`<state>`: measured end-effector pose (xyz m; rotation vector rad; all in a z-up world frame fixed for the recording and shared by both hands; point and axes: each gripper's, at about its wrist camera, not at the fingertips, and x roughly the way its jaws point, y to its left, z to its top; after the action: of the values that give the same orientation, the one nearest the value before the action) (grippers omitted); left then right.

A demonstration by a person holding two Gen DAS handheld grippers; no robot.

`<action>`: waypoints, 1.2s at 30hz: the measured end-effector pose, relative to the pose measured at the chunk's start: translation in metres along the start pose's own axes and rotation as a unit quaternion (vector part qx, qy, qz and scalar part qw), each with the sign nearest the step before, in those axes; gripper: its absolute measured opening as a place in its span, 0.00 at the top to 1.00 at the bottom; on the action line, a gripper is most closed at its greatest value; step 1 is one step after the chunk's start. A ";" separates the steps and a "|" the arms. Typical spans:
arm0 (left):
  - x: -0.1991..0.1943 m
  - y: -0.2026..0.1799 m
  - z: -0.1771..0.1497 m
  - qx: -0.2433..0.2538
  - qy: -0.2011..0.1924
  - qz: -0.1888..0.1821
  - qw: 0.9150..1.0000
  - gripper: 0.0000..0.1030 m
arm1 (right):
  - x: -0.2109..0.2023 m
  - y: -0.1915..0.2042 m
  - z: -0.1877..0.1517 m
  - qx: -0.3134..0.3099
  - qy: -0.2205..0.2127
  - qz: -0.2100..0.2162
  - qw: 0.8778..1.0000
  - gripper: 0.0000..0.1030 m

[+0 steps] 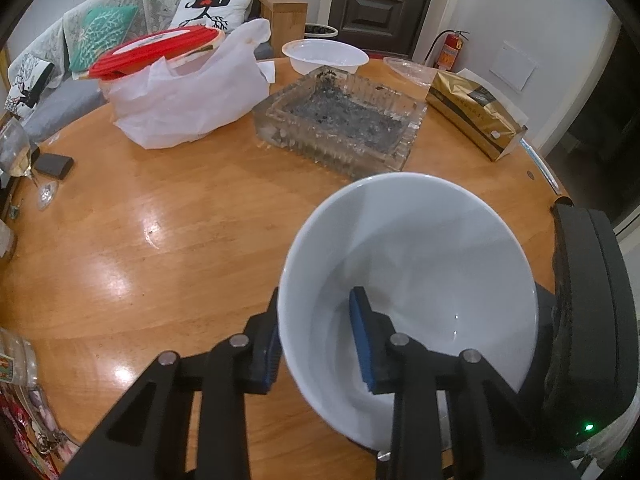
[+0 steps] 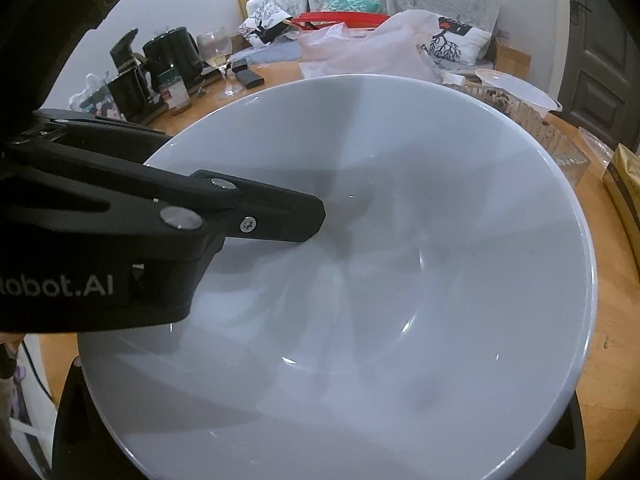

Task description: Organize plates and bowls

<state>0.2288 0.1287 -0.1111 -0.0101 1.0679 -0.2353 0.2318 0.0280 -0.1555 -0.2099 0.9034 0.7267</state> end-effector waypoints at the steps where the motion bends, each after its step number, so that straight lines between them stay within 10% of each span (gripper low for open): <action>1: 0.000 0.000 0.000 -0.001 0.000 -0.001 1.000 0.73 | 0.000 0.000 0.001 0.000 0.001 0.000 1.000 0.01; 36: -0.045 -0.047 -0.084 0.021 0.025 -0.041 0.999 0.73 | -0.059 0.036 -0.076 -0.037 0.018 0.021 0.999 0.01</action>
<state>0.1259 0.1008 -0.1071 -0.0102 1.1125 -0.3335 0.1361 -0.0085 -0.1525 -0.2719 0.9184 0.7980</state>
